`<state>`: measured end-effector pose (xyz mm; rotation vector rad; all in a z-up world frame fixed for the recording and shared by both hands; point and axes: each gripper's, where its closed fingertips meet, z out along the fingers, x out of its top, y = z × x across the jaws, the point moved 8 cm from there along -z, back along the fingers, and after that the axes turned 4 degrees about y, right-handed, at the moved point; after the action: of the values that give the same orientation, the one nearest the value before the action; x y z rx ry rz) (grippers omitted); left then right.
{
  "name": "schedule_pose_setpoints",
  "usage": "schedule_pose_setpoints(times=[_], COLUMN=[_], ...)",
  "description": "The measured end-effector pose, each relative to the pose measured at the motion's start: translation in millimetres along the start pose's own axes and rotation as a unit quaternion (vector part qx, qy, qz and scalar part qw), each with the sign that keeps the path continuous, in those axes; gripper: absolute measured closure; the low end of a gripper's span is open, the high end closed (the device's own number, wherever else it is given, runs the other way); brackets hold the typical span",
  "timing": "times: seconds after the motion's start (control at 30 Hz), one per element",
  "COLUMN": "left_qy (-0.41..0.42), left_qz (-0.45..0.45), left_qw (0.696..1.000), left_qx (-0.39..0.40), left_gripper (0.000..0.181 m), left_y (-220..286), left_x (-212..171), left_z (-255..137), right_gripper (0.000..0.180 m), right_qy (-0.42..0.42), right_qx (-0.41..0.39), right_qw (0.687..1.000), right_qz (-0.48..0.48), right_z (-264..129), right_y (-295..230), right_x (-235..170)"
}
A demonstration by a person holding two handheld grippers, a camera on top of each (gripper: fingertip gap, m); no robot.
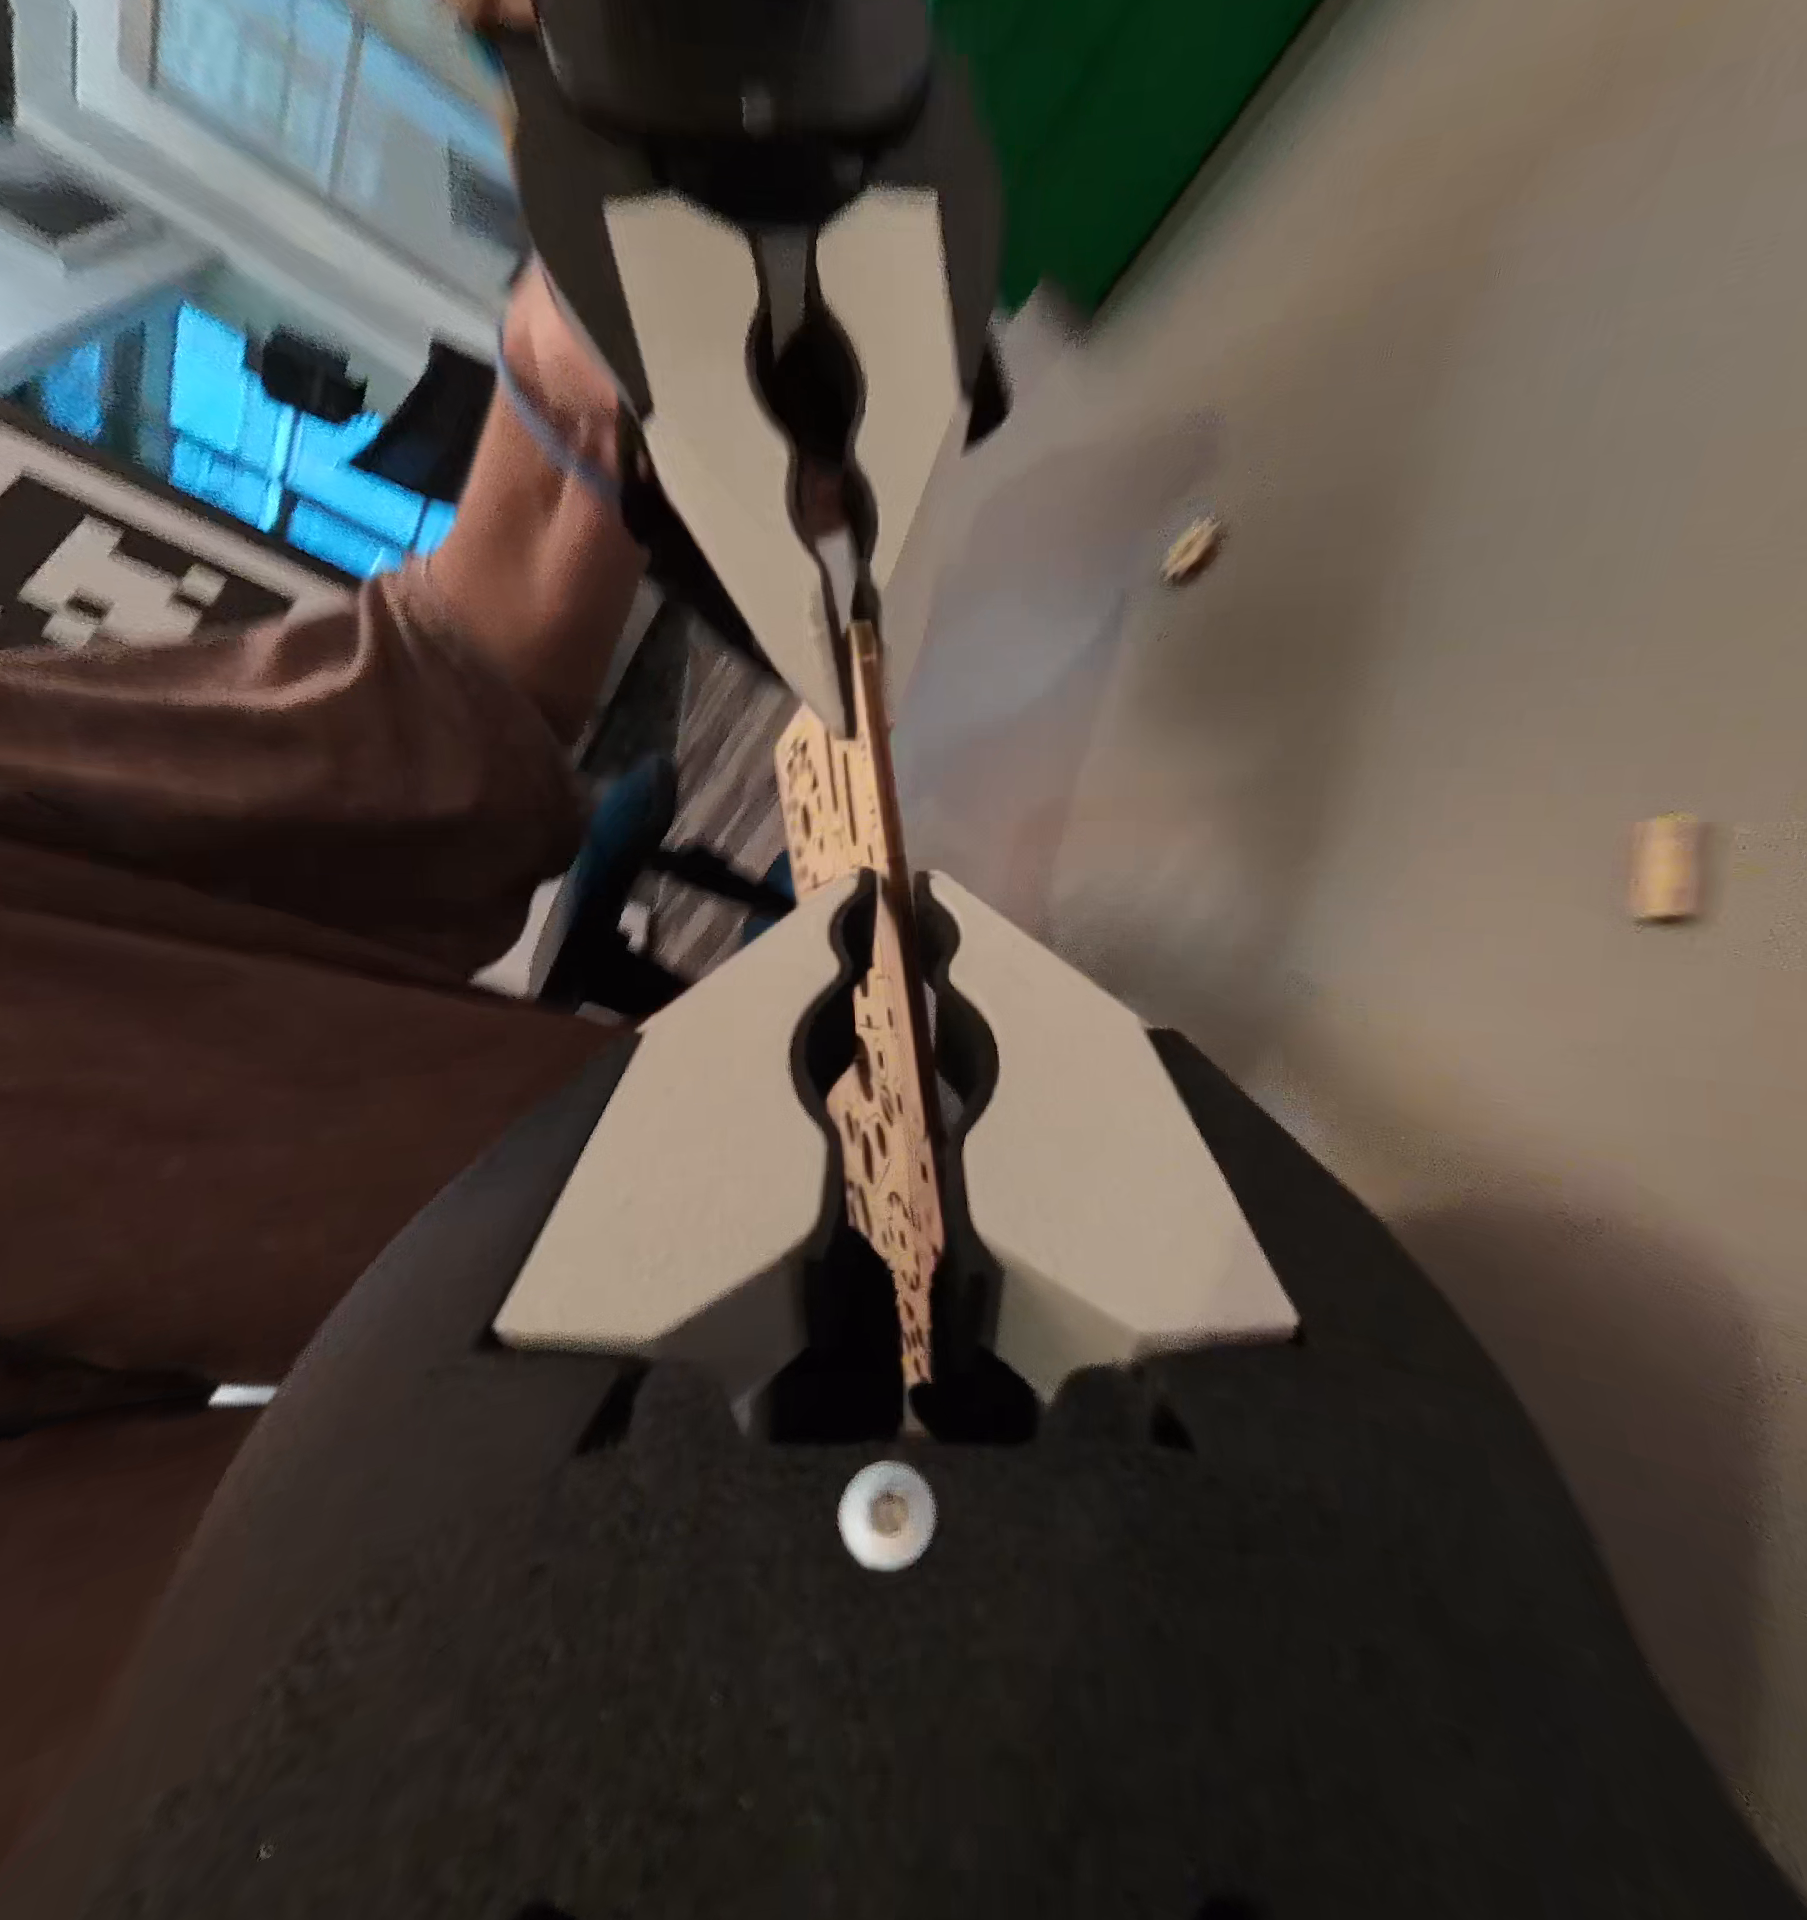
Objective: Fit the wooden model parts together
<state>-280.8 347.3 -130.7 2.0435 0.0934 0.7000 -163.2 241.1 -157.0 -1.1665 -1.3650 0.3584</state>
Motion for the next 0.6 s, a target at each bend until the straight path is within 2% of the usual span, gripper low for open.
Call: schedule_pose_setpoints(times=[0.1, 0.17, 0.23, 0.33, 0.43, 0.6], left_qy=[0.114, 0.214, 0.280, 0.328, 0.347, 0.386], left_qz=[-0.049, -0.091, -0.127, -0.180, -0.206, -0.247], left_qw=[0.992, 0.972, 0.951, 0.926, 0.914, 0.888], left_qx=[0.016, 0.027, 0.040, 0.042, 0.053, 0.043], left_gripper=[0.180, 0.180, 0.180, 0.180, 0.179, 0.180], left_y=[-15.6, -24.5, -29.0, -26.8, -19.7, -18.6], left_x=[-10.0, -22.3, -40.6, -64.6, -79.1, -95.5], left_z=[-17.1, -27.2, -26.7, -11.8, 7.4, 23.6], right_gripper=[0.168, 0.172, 0.180, 0.180, 0.180, 0.180], right_qy=[0.086, 0.102, 0.062, -0.003, -0.053, -0.113], right_qx=[-0.088, -0.160, -0.205, -0.265, -0.269, -0.271], right_qw=[0.991, 0.973, 0.957, 0.935, 0.935, 0.932], right_qz=[-0.057, -0.134, -0.194, -0.235, -0.226, -0.214], right_z=[-33.4, -48.8, -44.0, -21.3, -4.8, -1.1], right_y=[-0.4, -11.7, -22.2, -16.9, -10.4, -3.0], right_x=[16.8, 17.3, 5.6, -16.7, -25.5, -30.4])
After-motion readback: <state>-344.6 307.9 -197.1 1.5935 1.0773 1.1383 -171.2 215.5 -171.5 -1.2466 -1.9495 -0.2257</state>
